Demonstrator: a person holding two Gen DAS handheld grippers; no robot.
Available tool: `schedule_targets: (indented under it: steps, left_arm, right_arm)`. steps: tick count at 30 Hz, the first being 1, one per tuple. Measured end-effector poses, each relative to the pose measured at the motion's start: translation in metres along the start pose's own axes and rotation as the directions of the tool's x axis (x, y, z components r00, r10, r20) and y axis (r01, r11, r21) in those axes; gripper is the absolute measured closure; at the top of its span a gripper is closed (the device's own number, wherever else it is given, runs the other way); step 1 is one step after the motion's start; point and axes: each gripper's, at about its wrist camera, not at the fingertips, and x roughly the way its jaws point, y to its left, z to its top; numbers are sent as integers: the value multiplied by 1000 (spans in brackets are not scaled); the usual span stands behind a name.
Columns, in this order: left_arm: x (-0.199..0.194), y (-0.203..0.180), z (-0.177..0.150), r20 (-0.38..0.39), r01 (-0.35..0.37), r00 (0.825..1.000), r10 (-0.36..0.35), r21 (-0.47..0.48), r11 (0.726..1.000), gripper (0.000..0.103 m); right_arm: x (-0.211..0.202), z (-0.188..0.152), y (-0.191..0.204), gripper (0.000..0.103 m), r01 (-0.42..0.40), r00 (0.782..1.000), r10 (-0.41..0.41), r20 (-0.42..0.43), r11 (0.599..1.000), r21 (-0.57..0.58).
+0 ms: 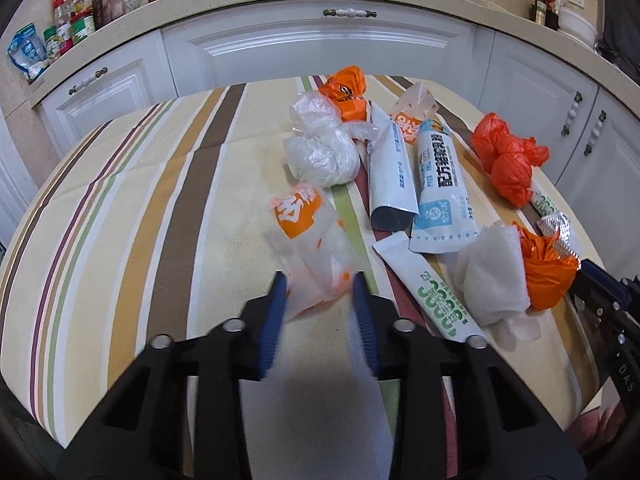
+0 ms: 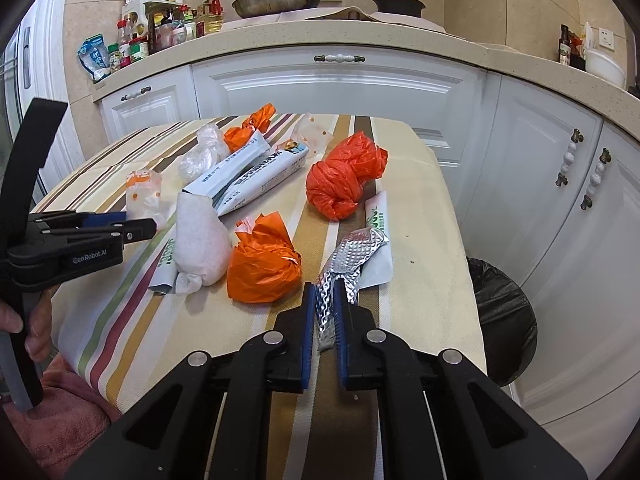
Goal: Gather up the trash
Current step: 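Grasp the silver foil wrapper with the right gripper while the left grasps the orange-printed clear bag, then carry both held items over the black bin and open both grippers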
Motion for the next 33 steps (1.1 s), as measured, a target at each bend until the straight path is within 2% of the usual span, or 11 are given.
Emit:
schedule_targets:
  steps: [10,17,22,28,33]
  left_arm:
    - [-7,0,-2,18,16,1000,-16,12,1000,79]
    - [-31,3,6,67,16,998,-16,7,1000,80]
    - [-50,-2,18,116,39,992,-41,20,999,80]
    - [-64,-33,37,159,103,980,-115,84,991,80]
    - [-64,-83,52,173,171,964,-201,175,970,80]
  right_arm:
    - [-10,7,4,93,10,999,-9,41,1000,-20]
    - [-25,17,9,93,13,996,-9,93,999,-38]
    - [-42,28,7,93,54,987,-45,156,997,-53]
    - [-54,37,-19,93,125,972,-120,199,992,-9]
    - [-56,36,-54,93,195,959,-201,198,980,49]
